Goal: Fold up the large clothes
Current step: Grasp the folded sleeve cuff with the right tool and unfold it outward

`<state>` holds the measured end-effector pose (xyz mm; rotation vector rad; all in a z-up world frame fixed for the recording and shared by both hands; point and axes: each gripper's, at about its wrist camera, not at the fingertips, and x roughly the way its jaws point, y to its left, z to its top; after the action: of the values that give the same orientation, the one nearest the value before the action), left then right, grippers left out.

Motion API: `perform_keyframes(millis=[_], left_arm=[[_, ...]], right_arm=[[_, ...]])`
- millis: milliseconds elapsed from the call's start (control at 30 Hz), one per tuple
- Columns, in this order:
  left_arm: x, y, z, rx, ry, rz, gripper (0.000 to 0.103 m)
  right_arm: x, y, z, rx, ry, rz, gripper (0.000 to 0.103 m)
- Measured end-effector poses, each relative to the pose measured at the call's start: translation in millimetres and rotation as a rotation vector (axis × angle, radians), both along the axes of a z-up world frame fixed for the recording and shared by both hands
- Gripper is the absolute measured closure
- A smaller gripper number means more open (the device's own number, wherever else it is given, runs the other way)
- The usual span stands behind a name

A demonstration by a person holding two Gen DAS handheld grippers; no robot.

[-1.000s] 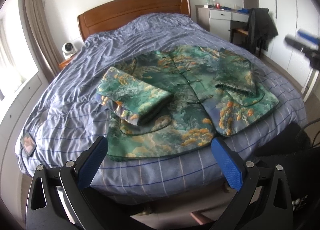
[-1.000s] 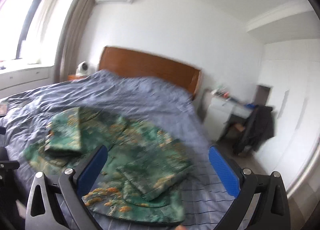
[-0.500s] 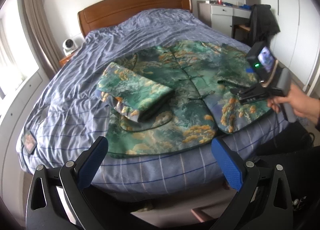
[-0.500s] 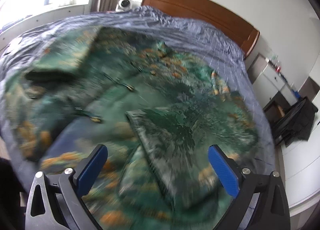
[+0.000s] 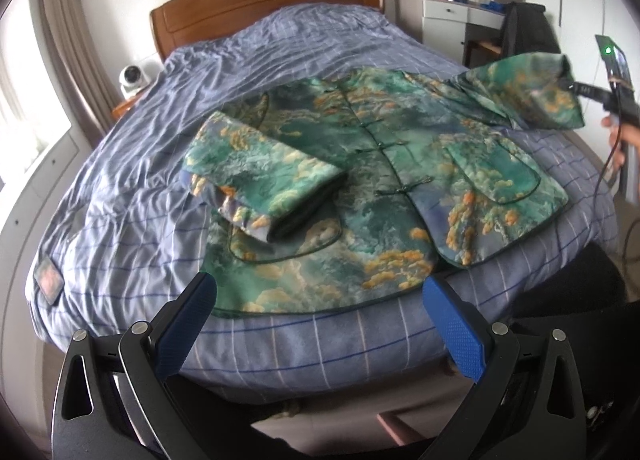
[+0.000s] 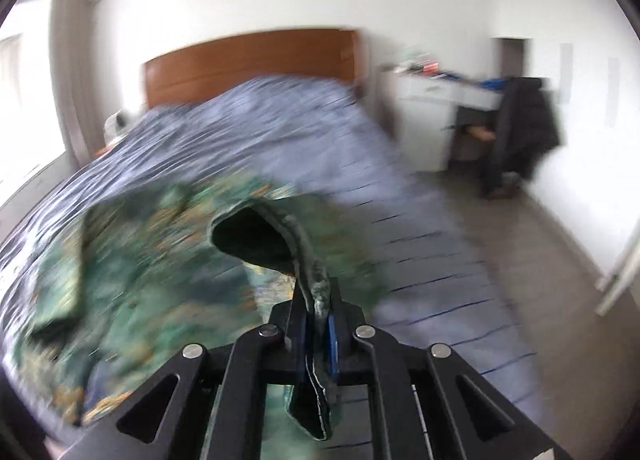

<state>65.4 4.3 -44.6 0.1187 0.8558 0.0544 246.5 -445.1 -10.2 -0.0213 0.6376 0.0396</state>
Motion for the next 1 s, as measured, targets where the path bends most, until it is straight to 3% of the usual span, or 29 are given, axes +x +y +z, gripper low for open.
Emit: perform_keyframes(millis=[133,300,433,500,567,700,833,900,1000], left_arm=[[3,3,0,0.013,0.004,0.011,0.000],[7,12,0,0.078,-0.009,0.027,0.000],[23,26,-8,0.209,-0.042,-0.019,0.000],[39,35,-15,0.241,-0.044,-0.073,0.000],[55,39,-23,0.260,-0.028,-0.143,0.000],[105,28,-63,0.317,0.047,-0.370,0.000],[151,26,-107,0.358,0.141,-0.448,0.000],[171,33,-120,0.331,0.182,-0.434,0.000],[191,52,-119,0.168,0.222,-0.394,0.004]], right_arm=[[12,-58,3,-0.017,-0.008,-0.162,0.095],[26,-124,-24,0.025,0.047,-0.353,0.094],[18,-152,-35,-0.035,0.043,-0.520,0.061],[5,-158,-32,-0.041,0.023,-0.547,0.056],[-6,-150,-31,-0.028,0.025,-0.524,0.056],[-37,-107,-30,-0.020,0.026,-0.396,0.052],[-71,-60,-31,0.044,0.036,-0.270,0.051],[-84,-39,-29,0.065,0.043,-0.215,0.051],[-111,-3,-32,0.051,0.049,-0.129,0.051]])
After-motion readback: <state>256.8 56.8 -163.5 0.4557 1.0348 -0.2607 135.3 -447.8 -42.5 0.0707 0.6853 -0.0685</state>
